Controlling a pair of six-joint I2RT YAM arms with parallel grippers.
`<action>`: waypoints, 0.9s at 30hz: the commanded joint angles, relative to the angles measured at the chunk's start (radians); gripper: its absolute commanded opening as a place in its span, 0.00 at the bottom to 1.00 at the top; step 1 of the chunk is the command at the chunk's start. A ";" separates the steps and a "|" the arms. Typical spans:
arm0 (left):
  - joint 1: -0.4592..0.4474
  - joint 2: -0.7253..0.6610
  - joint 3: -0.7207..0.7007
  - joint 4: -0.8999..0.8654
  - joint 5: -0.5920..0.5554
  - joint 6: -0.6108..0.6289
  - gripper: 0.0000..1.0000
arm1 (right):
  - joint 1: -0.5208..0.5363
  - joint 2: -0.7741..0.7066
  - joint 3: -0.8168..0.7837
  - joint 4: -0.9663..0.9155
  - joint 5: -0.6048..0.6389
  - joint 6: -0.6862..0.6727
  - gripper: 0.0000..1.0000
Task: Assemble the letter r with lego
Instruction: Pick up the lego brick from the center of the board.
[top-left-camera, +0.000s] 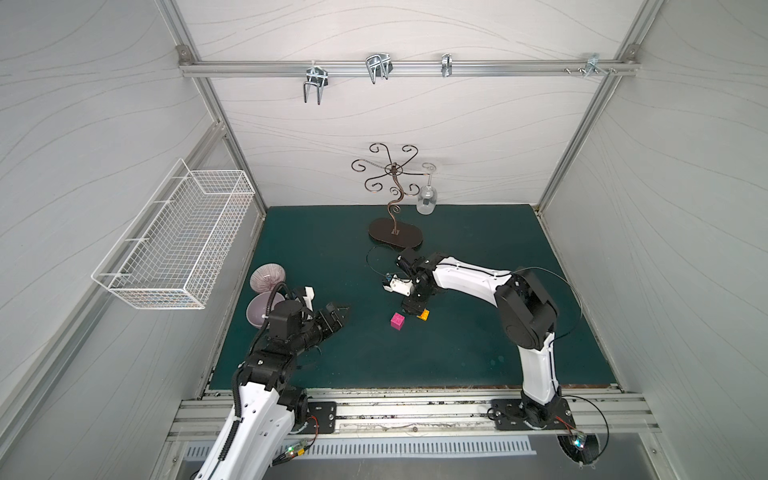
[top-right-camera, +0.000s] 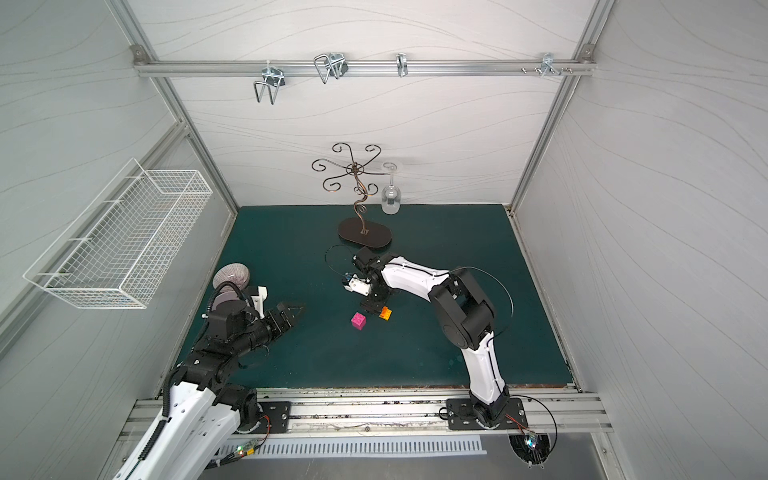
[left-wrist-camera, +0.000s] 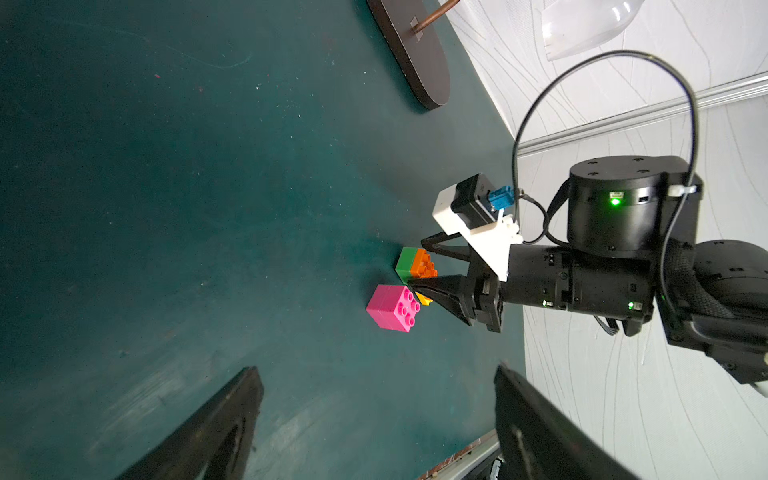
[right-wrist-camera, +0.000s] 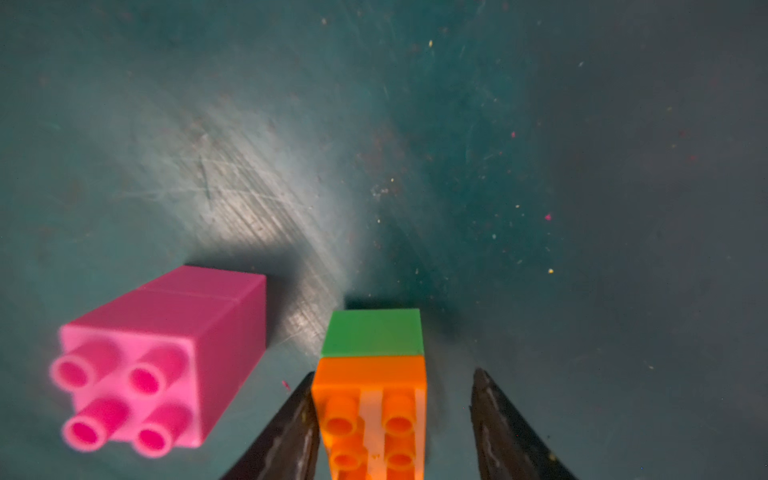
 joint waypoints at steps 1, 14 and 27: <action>-0.004 -0.012 0.007 0.024 -0.015 0.006 0.90 | -0.003 0.020 0.020 -0.035 -0.016 0.005 0.54; -0.002 -0.001 0.019 0.002 -0.005 0.011 0.90 | -0.003 0.033 0.057 -0.071 -0.036 0.014 0.19; -0.003 0.030 0.030 -0.005 0.001 -0.002 0.91 | -0.007 0.032 0.308 -0.403 0.045 0.134 0.00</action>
